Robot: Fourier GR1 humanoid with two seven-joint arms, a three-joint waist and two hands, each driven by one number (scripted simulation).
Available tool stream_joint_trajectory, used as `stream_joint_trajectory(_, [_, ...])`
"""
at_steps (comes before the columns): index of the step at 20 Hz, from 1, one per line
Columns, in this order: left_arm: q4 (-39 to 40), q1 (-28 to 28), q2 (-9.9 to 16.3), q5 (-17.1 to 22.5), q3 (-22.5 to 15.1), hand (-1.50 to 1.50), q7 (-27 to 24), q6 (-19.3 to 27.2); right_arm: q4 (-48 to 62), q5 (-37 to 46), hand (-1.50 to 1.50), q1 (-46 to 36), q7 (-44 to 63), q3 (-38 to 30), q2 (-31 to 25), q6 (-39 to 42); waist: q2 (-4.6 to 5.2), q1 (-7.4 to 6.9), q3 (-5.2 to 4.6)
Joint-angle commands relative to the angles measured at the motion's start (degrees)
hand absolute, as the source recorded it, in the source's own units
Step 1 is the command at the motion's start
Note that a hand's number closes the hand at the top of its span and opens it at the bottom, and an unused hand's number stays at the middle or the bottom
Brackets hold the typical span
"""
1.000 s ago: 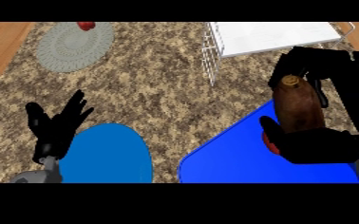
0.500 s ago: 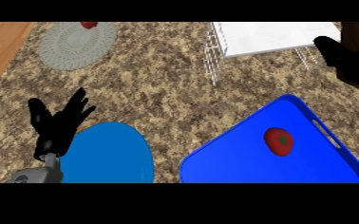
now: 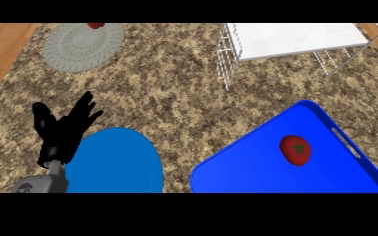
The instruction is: Pick the sweet potato from the tray and place it in the tiered shelf
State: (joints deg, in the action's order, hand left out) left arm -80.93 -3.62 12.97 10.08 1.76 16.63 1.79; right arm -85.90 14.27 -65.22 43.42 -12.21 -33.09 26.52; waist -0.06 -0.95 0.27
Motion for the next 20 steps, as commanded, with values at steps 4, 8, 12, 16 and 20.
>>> stream_joint_trajectory(4, [2.4,1.0,-1.6,-1.4,-1.2,0.00,-0.1,0.4,16.5,4.2,1.50,-4.3,-12.2,2.5,-2.2,0.6,0.53,-0.37,-0.32])
stream_joint_trajectory(8, [2.4,2.2,-2.3,-2.0,-1.9,0.00,-1.7,-0.3,23.3,7.0,1.50,-8.4,-16.4,5.2,-1.8,0.7,0.49,-0.61,-0.34])
stream_joint_trajectory(12, [0.4,0.9,-0.5,-0.6,0.1,0.00,2.1,-0.3,32.5,10.1,1.50,-8.1,-25.7,4.4,-4.7,-1.3,0.58,-0.78,-0.29])
stream_joint_trajectory(16, [6.3,-2.3,-0.6,-1.1,1.2,0.00,-0.8,-1.0,37.6,14.0,1.50,-10.5,-28.0,6.1,-0.8,-8.2,0.79,-0.63,-0.34])
stream_joint_trajectory(20, [1.5,1.1,-2.4,-1.7,-1.6,0.00,0.6,-1.0,44.5,16.6,1.50,-10.0,-35.1,6.2,-1.6,-11.7,0.85,-1.25,-0.29])
